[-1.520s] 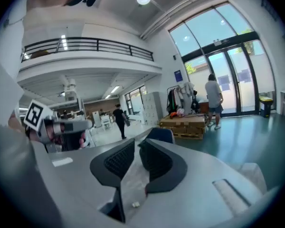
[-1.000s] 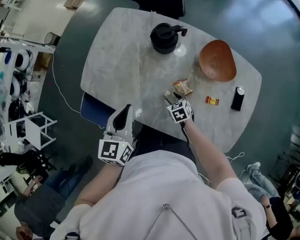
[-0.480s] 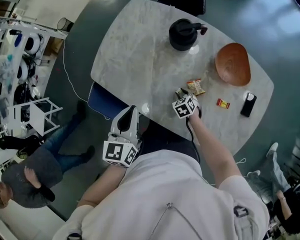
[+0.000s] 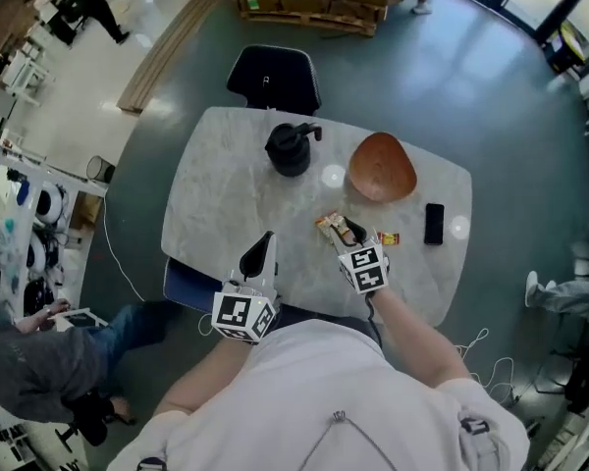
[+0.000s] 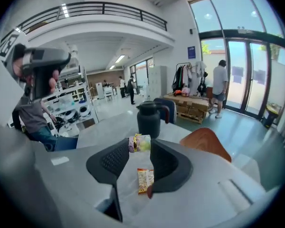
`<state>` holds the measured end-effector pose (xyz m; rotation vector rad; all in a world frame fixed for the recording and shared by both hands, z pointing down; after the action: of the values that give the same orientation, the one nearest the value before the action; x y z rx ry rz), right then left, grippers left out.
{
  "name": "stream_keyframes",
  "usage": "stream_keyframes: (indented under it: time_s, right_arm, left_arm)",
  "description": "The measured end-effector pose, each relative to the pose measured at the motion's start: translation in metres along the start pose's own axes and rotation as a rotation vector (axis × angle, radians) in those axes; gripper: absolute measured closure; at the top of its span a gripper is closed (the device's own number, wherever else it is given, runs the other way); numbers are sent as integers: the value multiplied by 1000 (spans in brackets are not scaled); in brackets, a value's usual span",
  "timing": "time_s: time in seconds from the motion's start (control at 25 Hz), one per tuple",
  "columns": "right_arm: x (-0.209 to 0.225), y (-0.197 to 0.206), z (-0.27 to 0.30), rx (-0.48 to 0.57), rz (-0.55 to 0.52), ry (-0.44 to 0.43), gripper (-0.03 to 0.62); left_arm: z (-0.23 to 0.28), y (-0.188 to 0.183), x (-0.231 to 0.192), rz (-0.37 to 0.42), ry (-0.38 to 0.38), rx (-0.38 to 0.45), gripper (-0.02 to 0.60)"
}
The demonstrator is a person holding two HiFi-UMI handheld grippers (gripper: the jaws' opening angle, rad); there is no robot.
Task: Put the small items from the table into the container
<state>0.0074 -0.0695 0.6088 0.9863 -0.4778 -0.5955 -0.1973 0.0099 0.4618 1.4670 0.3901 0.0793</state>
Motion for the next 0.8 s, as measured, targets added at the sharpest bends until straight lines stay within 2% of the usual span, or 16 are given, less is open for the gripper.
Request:
stream_keyframes:
  time_s: [0.2, 0.36, 0.6, 0.8]
  right_arm:
    - [33, -55, -64, 187, -7, 178, 428]
    - [41, -59, -104, 239, -14, 297, 428]
    - [46, -41, -134, 239, 18, 358, 428]
    - [48, -40, -148, 247, 40, 375, 428]
  left_arm:
    - [51, -10, 35, -5, 211, 13, 577]
    - [72, -2, 60, -5, 314, -42, 577]
    - [88, 8, 88, 12, 362, -90, 577]
    - [94, 7, 98, 20, 382, -106, 577]
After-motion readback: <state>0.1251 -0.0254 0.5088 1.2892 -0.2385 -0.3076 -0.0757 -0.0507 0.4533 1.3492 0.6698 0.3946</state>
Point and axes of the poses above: the fingertips, and each gripper's own axes: z forward along the fingers, x to its right, y out of its underside, the point moved 8 cm from there along -z, backward along the fingers, and after that the axes turned 10 degrees about x, right-handed, at the moved point
